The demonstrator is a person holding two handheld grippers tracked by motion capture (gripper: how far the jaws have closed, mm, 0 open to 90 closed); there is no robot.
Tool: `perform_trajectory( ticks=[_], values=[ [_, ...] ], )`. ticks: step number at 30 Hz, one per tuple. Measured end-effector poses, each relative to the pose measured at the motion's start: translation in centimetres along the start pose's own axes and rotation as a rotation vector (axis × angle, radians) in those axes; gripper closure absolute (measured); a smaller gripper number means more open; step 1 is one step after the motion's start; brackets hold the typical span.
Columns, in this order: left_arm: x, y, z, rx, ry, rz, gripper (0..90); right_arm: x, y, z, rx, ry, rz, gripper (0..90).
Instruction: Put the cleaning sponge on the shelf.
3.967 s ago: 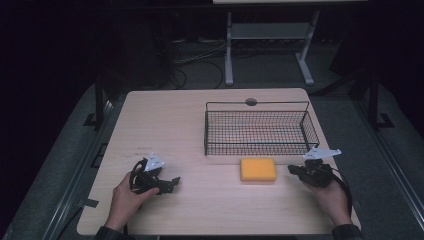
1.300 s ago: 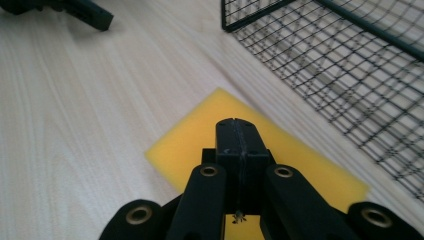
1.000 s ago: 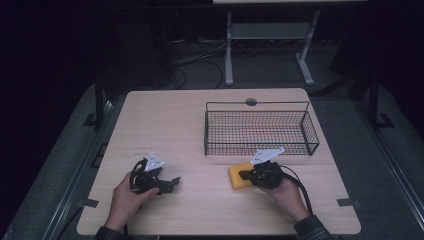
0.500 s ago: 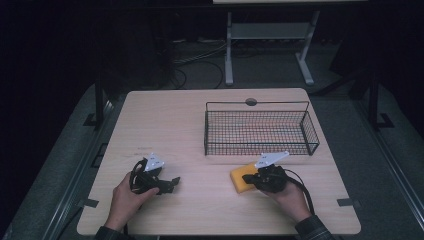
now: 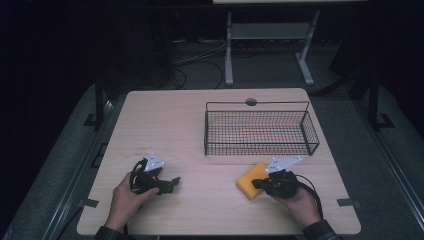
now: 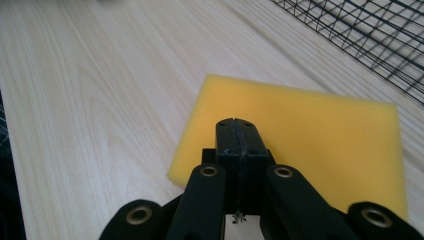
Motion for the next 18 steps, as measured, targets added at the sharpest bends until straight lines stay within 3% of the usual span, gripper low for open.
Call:
perform_trajectory(
  ticks=[13, 18],
  values=[
    [0.0, 0.0, 0.0, 0.000, 0.000, 0.001, 12.8, 1.5, -1.4, 0.7, 0.018, 0.026, 0.011, 87.0],
    [0.0, 0.0, 0.0, 0.000, 0.000, 0.000, 12.8, 1.8, -3.1, 1.7, 0.077, 0.039, 0.057, 89.4]
  ],
)
Point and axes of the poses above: each handheld gripper's, and its own axes: y roughly forward along the jaws, x roughly out of its underside, z roughly to its right, the point moved 2 cm from there along y, roughly forward along the jaws, and after that the axes turned 6 degrees about -z, right-handed, at the moved point
